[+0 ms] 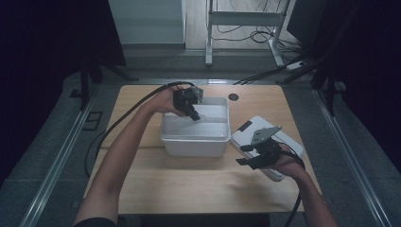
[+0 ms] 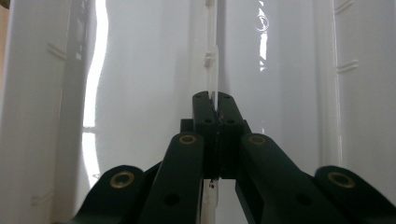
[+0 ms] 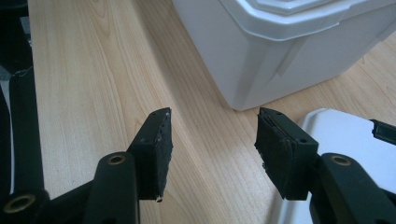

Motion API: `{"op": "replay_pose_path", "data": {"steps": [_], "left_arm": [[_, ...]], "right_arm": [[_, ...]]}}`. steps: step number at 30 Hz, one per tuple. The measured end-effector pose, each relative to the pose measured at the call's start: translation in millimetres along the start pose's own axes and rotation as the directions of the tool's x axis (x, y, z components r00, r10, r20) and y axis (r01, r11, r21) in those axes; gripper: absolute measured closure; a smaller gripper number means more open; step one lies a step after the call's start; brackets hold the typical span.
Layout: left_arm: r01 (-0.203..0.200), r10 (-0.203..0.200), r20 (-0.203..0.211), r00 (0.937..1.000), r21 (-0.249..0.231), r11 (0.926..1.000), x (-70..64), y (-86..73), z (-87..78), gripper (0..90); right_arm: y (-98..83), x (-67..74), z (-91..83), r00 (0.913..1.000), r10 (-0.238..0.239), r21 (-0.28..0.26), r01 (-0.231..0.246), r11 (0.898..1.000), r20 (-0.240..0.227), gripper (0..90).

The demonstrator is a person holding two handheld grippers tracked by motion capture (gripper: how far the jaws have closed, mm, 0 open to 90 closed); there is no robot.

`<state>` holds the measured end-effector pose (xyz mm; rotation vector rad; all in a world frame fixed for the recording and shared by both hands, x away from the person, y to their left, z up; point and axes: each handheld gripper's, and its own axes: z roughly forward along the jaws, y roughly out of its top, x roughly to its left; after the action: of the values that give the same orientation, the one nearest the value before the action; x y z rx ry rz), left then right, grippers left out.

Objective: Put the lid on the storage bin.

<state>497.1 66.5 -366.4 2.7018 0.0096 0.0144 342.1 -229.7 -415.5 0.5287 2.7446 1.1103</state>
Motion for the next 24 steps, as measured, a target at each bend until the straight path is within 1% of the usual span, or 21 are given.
{"op": "replay_pose_path", "data": {"steps": [5, 7, 13, 16, 20, 21, 24], "left_arm": [[0.008, -0.008, -0.003, 1.0, -0.016, 0.9998, -0.2, -1.1, -5.2, 89.8], [0.001, -0.001, -0.003, 1.0, -0.026, 0.9997, -0.7, -1.5, -9.1, 89.8], [-0.001, 0.001, -0.001, 1.0, -0.021, 0.9998, -1.9, -1.2, -10.9, 89.8], [0.001, -0.001, 0.013, 0.9999, 0.006, 1.0, -1.8, -0.2, -4.6, 89.8], [-0.001, 0.001, 0.018, 0.9998, 0.016, 0.9999, -0.2, -0.1, 1.2, 89.7], [-0.008, 0.008, 0.023, 0.9997, 0.023, 0.9997, 0.9, -0.4, 1.5, 89.7], [-0.002, 0.001, 0.024, 0.9997, 0.022, 0.9998, 1.2, -1.6, 3.4, 89.6]], "right_arm": [[-0.5, -0.3, 0.3, 1.0, 0.001, 0.001, -0.001, 1.0, -0.001, 44.9], [-0.6, -0.6, 0.4, 1.0, 0.0, 0.001, 0.0, 1.0, -0.001, 44.9], [0.1, -0.5, 1.1, 1.0, 0.0, 0.002, 0.0, 1.0, 0.001, 44.9], [0.7, -0.4, 1.7, 1.0, -0.002, 0.003, 0.002, 1.0, 0.003, 44.9], [0.1, -0.4, 1.1, 1.0, -0.001, 0.003, 0.001, 1.0, 0.002, 44.9], [-0.3, -0.5, 0.7, 1.0, -0.001, 0.003, 0.001, 1.0, 0.002, 44.9], [-1.8, -1.2, 0.0, 1.0, 0.003, 0.003, -0.003, 1.0, 0.004, 44.9]]}}
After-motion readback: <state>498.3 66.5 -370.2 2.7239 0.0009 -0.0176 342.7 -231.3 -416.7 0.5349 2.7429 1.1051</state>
